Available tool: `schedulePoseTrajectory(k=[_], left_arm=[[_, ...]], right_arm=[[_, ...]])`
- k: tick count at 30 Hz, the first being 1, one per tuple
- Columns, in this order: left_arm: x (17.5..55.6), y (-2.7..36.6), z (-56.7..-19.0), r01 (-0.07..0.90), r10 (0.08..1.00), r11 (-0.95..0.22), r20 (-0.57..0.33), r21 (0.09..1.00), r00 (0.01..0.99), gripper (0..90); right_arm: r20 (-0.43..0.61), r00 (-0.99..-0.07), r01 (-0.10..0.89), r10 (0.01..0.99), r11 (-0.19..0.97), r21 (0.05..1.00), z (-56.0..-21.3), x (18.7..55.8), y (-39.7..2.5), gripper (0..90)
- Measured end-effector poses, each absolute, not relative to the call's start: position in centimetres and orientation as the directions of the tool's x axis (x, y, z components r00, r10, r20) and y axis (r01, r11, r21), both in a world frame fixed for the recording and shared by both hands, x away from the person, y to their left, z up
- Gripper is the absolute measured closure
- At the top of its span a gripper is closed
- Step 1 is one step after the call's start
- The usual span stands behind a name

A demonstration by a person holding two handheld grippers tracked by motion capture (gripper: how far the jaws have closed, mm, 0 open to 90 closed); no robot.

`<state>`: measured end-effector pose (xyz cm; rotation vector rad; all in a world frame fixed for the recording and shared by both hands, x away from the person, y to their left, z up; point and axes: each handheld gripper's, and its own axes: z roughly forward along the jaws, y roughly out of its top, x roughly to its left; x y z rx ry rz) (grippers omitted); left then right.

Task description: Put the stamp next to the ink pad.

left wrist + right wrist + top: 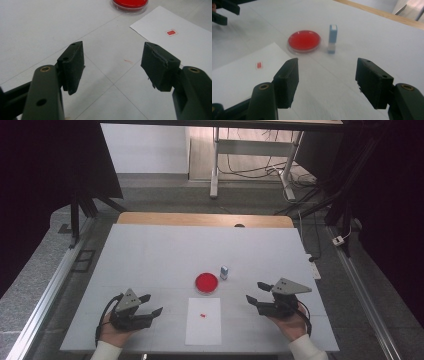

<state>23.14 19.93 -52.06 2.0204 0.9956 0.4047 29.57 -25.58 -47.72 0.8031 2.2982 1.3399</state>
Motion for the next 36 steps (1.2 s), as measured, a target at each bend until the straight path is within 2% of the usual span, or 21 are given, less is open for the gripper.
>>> schedulePoseTrajectory(k=[15,36], left_arm=[[23.1,19.9,-52.1,0.501,0.767,-0.352,-0.064,0.79,0.639,34.7],[23.1,19.8,-52.2,0.503,0.765,-0.357,-0.063,0.787,0.641,34.6]], right_arm=[[-0.005,-0.753,0.322,0.658,0.375,0.869,-49.7,28.3,-29.7,35.1],[-0.023,-0.75,0.312,0.661,0.384,0.869,-49.8,28.4,-29.7,35.4]])
